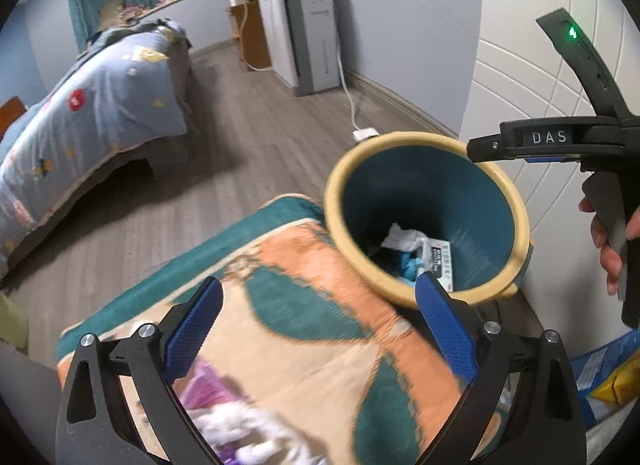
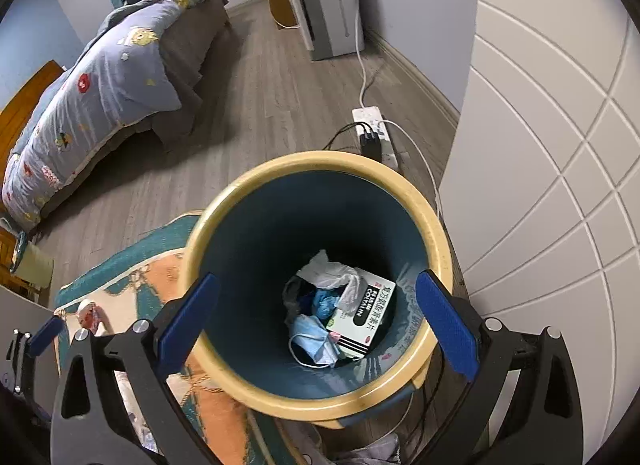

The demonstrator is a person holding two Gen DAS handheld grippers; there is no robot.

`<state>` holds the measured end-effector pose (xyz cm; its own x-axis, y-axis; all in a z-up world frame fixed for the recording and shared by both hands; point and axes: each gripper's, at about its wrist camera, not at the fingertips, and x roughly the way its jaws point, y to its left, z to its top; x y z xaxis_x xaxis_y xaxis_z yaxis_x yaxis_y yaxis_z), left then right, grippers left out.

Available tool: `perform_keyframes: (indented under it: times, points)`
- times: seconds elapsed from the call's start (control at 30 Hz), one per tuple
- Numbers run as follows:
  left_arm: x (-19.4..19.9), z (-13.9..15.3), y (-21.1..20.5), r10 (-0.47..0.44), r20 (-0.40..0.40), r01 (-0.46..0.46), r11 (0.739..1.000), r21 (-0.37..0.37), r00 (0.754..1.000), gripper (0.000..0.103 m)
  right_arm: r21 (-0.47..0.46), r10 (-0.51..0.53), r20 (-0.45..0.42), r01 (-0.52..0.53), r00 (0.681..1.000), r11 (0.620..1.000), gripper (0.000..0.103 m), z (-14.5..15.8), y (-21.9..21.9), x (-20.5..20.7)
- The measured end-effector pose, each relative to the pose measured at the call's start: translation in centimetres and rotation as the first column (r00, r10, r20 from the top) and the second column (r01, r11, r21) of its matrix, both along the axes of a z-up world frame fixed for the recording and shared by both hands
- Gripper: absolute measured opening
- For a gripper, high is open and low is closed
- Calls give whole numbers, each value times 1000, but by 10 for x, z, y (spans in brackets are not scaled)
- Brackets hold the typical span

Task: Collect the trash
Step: 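Move both open tools back over the cushion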

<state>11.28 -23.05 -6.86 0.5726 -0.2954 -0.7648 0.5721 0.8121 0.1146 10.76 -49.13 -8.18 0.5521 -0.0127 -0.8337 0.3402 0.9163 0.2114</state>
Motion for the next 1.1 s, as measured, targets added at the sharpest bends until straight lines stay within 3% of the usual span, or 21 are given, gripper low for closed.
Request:
perform_keyframes:
  times: [0.17,0.3,0.4,0.57,0.77,0.9,1.1]
  points:
    - [-9,24,35,47,42,-48,999,10,998,96,-51,57,-6,-57,998,997,97,12,26,2]
    - [-19,45,68,88,46,-86,995,-46,995,97,-103,117,-6,-117,993,988,97,21,50,5]
    - [-30,57,90,136,70,-133,990,-45,988,97,-172,167,-16,-168,986,971,97,31,76,7]
    - [-45,68,131,238,40,-234,969,-75,971,97,-257,235,12,-224,972,940,97,48,118,3]
    - [-59,68,178,318,1,-315,941,-121,948,97,-236,334,-16,-328,943,915,97,44,154,-2]
    - [-64,62,197,327,0,-324,938,-122,945,97,-140,373,-42,-375,927,916,97,33,175,-6]
    - [-67,44,221,327,-22,-327,943,-65,945,97,-40,329,-51,-331,943,943,97,29,202,-24]
